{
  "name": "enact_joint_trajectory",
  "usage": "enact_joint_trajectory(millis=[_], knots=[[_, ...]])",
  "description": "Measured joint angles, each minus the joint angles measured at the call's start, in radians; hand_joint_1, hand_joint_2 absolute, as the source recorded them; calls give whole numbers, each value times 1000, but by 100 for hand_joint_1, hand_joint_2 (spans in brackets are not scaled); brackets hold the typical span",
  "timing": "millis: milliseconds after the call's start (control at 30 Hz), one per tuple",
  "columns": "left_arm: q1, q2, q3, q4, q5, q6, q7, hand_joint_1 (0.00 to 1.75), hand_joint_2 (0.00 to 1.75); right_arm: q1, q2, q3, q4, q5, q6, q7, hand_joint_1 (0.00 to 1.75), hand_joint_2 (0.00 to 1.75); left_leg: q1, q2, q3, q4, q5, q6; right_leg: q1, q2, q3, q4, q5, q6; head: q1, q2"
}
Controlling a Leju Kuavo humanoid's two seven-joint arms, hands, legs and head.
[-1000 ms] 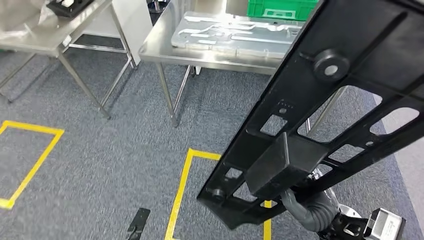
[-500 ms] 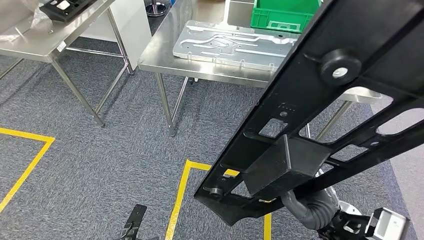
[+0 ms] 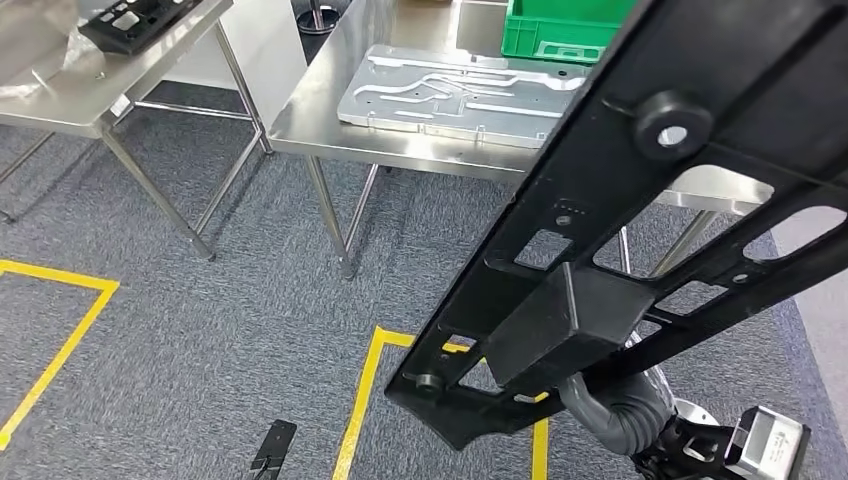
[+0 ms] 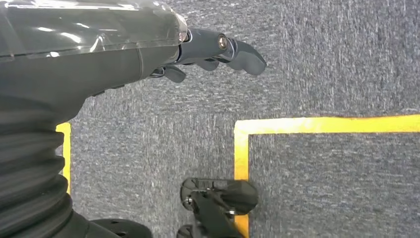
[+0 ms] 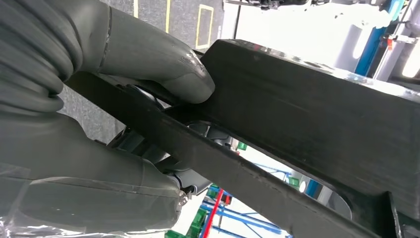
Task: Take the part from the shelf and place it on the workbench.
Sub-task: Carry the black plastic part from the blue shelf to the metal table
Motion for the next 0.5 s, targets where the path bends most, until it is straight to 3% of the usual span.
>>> enact_joint_trajectory(millis=[33, 67, 133, 167, 200, 300, 333, 400, 433, 500], knots=[[2, 0, 0, 0, -1, 0, 0, 0, 175, 0, 2, 0, 0, 0, -1, 1, 175, 175, 1, 1, -22, 20, 12, -1, 0, 1, 11, 0, -10, 1, 0, 0], [4, 0, 0, 0, -3, 0, 0, 0, 175, 1, 3, 0, 0, 0, -2, 3, 175, 175, 2, 1, -24, 0, 45, -1, 0, 2, 25, 0, -21, 2, 0, 0], [6, 1, 0, 0, -4, 0, 0, 0, 175, 1, 7, 0, 0, 0, -2, 5, 175, 175, 2, 2, 18, -123, 131, 5, 0, 3, 56, -1, -47, 8, 0, 0], [6, 2, 1, 0, -4, 0, 0, 0, 175, 1, 8, 0, 0, 0, -2, 6, 175, 175, -1, 2, 44, -180, 155, 7, 1, 3, 68, -1, -59, 14, 0, 0], [6, 3, 1, 0, -4, 1, 0, 0, 175, 2, 9, 0, 0, 0, -2, 6, 175, 175, -3, 3, 62, -217, 160, 12, 2, 3, 76, -3, -69, 20, 0, 0], [6, 3, 2, 1, -4, 4, -3, 0, 175, 4, 11, 1, -1, 0, 2, 8, 175, 175, -6, 1, 85, -244, 128, 31, 3, 2, 84, 3, -69, 41, 0, 0], [6, 3, 3, 1, -3, 5, -5, 0, 175, 4, 11, 2, -1, 0, 3, 8, 175, 175, -5, 0, 95, -252, 122, 38, 2, 2, 73, 31, -58, 47, 0, 0], [7, 3, 4, 1, -3, 7, -7, 0, 175, 3, 12, 2, 0, -1, 4, 7, 175, 175, -1, -1, 121, -265, 109, 48, 0, 2, 7, 139, -48, 56, 1, 0], [7, 4, 5, 1, -3, 7, -8, 0, 175, 4, 12, 2, 0, -1, 5, 7, 175, 175, -1, -1, 133, -270, 101, 51, 0, 2, -41, 203, -62, 58, 1, 0], [9, 4, 7, 1, -4, 7, -8, 0, 175, 7, 12, 2, 2, -1, 6, 7, 175, 175, -1, -3, 158, -273, 81, 52, 0, 2, -131, 290, -120, 61, 1, 0]])
